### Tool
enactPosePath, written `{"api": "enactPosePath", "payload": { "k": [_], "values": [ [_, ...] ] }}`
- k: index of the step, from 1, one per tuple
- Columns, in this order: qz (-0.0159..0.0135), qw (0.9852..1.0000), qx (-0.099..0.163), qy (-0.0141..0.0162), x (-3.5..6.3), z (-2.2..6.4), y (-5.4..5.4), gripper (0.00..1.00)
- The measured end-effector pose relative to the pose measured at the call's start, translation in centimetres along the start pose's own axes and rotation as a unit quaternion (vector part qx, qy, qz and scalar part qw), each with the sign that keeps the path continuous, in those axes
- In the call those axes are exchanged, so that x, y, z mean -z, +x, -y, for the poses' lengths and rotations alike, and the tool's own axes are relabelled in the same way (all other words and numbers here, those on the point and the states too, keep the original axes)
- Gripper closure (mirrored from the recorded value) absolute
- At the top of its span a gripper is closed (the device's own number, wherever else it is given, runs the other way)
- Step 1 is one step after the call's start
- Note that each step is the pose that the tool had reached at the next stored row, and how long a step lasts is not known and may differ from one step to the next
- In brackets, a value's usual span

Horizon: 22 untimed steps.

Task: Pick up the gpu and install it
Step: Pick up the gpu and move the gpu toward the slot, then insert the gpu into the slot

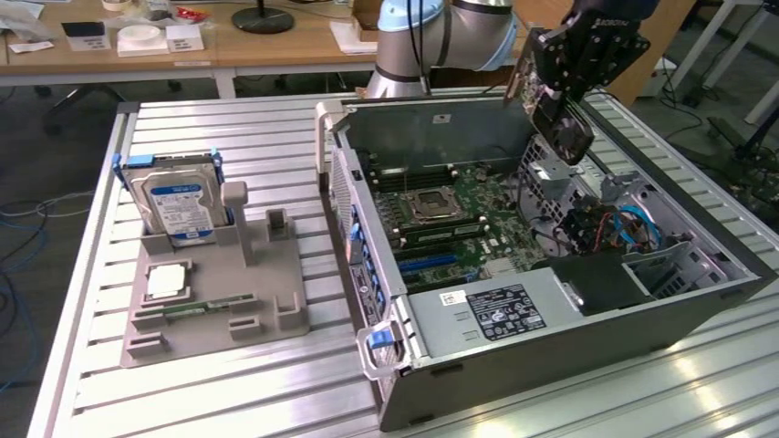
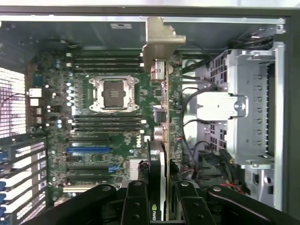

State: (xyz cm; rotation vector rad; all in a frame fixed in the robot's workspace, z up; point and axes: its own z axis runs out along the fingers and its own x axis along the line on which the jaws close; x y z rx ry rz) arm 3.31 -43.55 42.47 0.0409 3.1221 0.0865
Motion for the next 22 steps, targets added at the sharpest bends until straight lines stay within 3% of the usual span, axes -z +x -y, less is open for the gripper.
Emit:
{"api": "enactPosePath", "payload": {
  "k": [4,22],
  "values": [
    [0.0000,1.0000,0.000,-0.0001,-0.03,-0.04,-1.16,0.73],
    [-0.0001,1.0000,0.003,-0.0004,-0.04,-0.03,-1.15,0.73]
  ]
}}
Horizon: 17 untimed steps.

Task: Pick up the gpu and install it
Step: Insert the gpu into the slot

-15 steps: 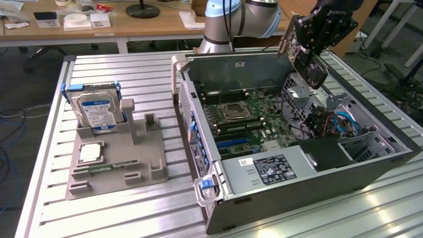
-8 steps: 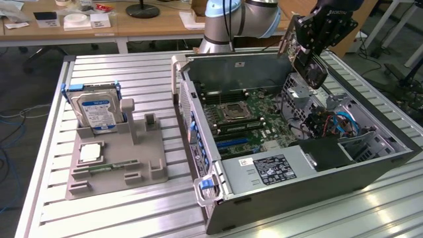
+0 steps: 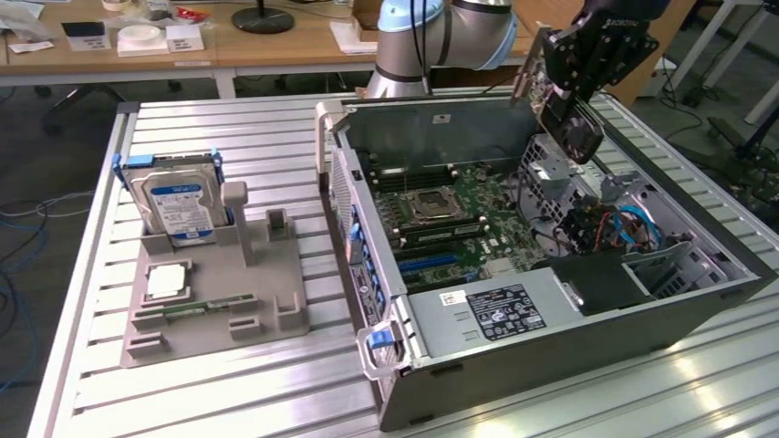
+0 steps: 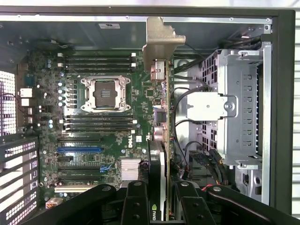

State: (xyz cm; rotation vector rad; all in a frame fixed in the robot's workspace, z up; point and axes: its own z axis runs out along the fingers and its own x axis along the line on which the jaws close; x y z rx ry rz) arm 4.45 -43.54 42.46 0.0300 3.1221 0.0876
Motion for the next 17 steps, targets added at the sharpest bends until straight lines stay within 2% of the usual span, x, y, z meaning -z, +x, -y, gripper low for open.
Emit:
{"api": "enactPosePath", "payload": {
  "k": [5,9,13,17],
  "values": [
    [-0.0016,0.9995,0.031,-0.0006,0.00,0.00,0.01,0.73],
    [-0.0033,0.9981,0.062,-0.0011,0.00,0.00,0.00,0.73],
    [-0.0054,0.9952,0.098,-0.0017,0.00,0.00,0.01,0.73],
    [-0.0075,0.9909,0.134,-0.0023,-0.01,0.00,0.01,0.73]
  ]
}}
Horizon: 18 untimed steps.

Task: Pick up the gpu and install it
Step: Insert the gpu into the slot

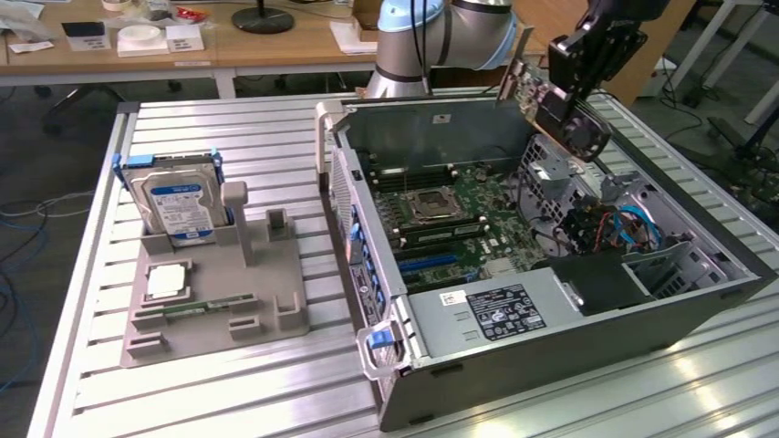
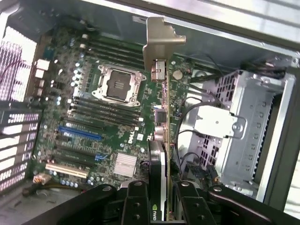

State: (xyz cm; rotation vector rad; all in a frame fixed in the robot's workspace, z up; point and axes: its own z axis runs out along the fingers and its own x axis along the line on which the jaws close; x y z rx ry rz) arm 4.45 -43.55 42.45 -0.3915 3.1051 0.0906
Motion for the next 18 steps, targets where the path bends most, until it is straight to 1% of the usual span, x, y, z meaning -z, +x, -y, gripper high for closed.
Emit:
{"api": "enactPosePath", "payload": {
  "k": [3,5,7,10,12,13,16,18],
  "values": [
    [-0.0015,0.9996,0.027,-0.0006,-0.02,0.00,0.00,0.73],
    [-0.0025,0.9990,0.045,-0.0009,-0.02,0.00,0.00,0.73],
    [-0.0035,0.9980,0.063,-0.0012,-0.03,0.00,0.00,0.73],
    [-0.0050,0.9959,0.090,-0.0017,-0.05,0.00,0.00,0.73],
    [-0.0059,0.9941,0.108,-0.0020,-0.06,0.00,0.00,0.73],
    [-0.0065,0.9921,0.126,-0.0022,-0.08,0.00,0.00,0.73],
    [-0.0080,0.9883,0.152,-0.0027,-0.10,0.00,0.00,0.73],
    [-0.0090,0.9854,0.170,-0.0030,-0.12,0.01,0.00,0.73]
  ]
}}
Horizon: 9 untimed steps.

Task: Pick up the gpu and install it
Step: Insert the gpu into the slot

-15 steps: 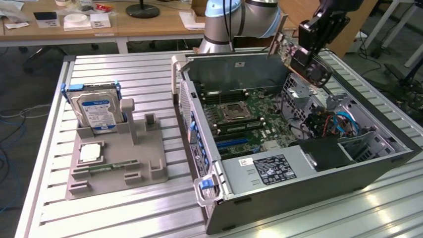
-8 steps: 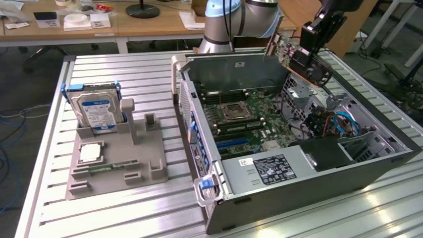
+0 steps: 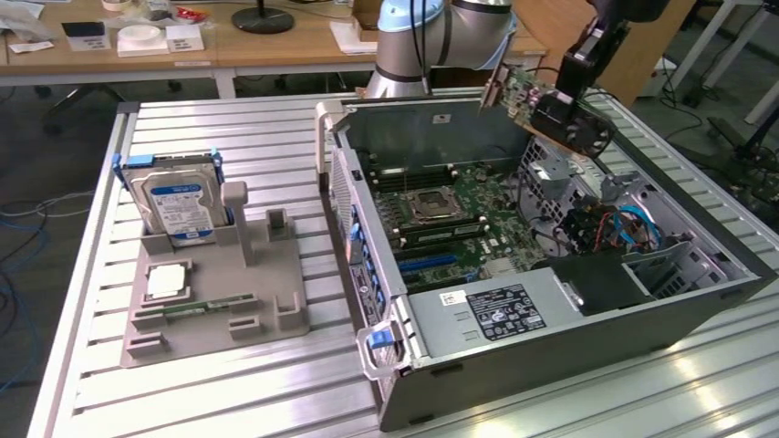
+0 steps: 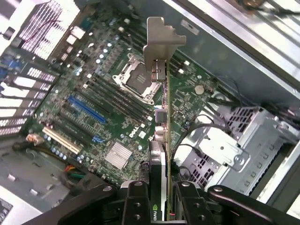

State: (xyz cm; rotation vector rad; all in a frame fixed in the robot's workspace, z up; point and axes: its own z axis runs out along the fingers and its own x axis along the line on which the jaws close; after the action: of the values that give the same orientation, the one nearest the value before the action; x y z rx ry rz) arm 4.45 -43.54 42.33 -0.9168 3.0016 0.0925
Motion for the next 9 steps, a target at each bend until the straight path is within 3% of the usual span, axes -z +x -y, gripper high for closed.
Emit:
{"api": "enactPosePath", "payload": {
  "k": [5,9],
  "values": [
    [-0.0024,0.9990,0.044,-0.0008,-0.02,0.00,0.00,0.73],
    [-0.0045,0.9967,0.081,-0.0016,-0.04,0.00,0.00,0.73]
  ]
}}
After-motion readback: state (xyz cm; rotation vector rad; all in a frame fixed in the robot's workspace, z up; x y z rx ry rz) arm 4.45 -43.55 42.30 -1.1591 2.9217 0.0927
